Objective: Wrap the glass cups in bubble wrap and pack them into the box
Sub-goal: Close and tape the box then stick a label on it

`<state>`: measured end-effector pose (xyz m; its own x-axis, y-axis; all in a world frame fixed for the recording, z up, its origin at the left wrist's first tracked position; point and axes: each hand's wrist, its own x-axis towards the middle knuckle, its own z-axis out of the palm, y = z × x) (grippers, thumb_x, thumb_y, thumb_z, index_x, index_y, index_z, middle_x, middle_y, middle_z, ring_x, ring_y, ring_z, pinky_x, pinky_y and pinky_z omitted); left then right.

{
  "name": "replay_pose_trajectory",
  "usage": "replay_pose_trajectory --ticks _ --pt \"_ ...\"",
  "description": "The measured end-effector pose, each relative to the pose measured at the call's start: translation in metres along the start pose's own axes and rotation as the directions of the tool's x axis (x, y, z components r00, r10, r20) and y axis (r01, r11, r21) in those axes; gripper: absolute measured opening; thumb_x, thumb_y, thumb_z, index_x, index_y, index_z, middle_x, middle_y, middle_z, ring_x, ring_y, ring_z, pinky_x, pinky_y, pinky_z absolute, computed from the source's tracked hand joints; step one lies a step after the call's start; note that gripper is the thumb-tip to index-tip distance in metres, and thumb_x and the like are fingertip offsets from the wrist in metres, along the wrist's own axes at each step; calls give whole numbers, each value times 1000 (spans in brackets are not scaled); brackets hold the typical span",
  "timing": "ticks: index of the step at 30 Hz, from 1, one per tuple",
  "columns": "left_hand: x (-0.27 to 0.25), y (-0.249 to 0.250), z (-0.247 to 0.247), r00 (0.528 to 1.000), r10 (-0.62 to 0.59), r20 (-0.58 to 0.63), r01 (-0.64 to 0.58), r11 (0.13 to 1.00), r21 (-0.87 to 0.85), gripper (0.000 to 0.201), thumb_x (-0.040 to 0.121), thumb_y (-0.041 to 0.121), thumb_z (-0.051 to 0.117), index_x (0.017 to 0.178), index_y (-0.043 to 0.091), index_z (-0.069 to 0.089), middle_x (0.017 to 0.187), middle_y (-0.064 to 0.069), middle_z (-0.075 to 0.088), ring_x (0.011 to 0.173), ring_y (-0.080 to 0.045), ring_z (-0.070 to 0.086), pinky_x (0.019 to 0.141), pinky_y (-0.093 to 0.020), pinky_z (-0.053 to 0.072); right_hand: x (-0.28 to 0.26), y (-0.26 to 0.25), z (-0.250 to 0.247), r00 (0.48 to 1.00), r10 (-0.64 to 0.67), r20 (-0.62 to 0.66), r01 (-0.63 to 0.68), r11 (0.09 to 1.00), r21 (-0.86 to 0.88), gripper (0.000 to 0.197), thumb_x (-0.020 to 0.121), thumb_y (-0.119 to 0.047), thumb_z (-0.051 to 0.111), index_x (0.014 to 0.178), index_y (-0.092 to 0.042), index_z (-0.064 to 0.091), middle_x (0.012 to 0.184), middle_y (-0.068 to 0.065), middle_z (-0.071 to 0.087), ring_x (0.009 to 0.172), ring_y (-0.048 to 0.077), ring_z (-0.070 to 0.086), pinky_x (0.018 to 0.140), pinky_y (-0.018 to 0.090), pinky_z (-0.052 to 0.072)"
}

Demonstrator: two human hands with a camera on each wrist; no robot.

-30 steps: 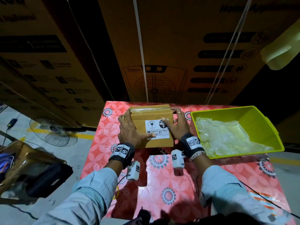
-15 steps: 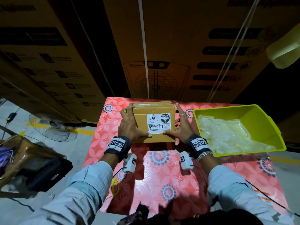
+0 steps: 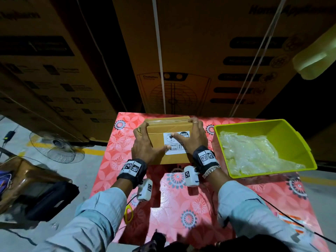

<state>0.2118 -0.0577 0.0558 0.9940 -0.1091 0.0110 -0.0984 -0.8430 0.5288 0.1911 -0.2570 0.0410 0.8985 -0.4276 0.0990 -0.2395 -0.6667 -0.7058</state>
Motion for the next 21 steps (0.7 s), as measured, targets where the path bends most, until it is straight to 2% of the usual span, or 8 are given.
replay_pose_trajectory --ticks 4,6,7,10,13,17,19,21 --pt "1 8 8 992 -49 -116 40 996 -84 91 74 80 69 139 30 30 127 -9 39 87 -35 63 68 -46 59 4 21 -18 994 -94 63 74 961 268 48 86 -41 79 128 -29 59 127 -5 55 112 15 56 81 15 47" --pt "2 11 10 985 -71 -155 54 992 -112 79 82 79 60 135 26 34 126 -10 41 89 -38 63 68 -43 55 4 31 -28 981 -154 119 107 938 329 42 93 -32 73 133 -30 61 129 -2 58 115 15 58 83 6 44" --pt "2 13 11 983 -82 -167 62 990 -124 76 85 78 58 134 25 35 127 -11 41 91 -39 63 68 -41 52 3 34 -32 976 -166 141 109 933 343 43 95 -32 71 136 -33 59 130 -2 59 116 13 58 89 11 46" --pt "2 12 13 979 -98 -180 71 986 -153 76 84 79 56 133 23 38 127 -12 43 96 -40 63 69 -42 51 1 41 -35 969 -171 177 102 933 346 54 94 -34 72 143 -44 51 139 -9 58 124 13 57 103 40 52" --pt "0 4 12 987 -50 -153 20 982 -186 86 75 82 60 135 24 36 126 -11 42 96 -38 63 74 -47 58 -7 47 -38 956 -173 238 79 930 358 78 87 -29 80 150 -48 39 150 -9 50 132 14 51 102 39 54" --pt "-10 -9 7 1000 7 -18 -9 991 -133 125 44 61 97 143 31 27 135 -8 35 101 -34 61 80 -49 61 -21 56 -35 934 -140 327 7 926 377 109 79 -14 87 154 -58 21 155 -12 42 120 15 55 85 40 61" --pt "-14 -13 8 1000 9 26 -7 997 -73 146 31 56 102 149 32 21 144 -11 29 104 -38 64 80 -53 63 -27 60 -33 925 -135 355 -8 927 375 120 74 -10 90 153 -61 15 155 -12 42 126 20 57 84 47 61" --pt "-18 -15 11 999 8 40 -7 1000 -28 156 28 52 103 154 32 15 151 -11 23 107 -43 64 80 -56 63 -31 61 -32 919 -131 371 -6 938 346 130 69 -7 92 153 -62 10 155 -10 43 128 18 56 89 44 61"
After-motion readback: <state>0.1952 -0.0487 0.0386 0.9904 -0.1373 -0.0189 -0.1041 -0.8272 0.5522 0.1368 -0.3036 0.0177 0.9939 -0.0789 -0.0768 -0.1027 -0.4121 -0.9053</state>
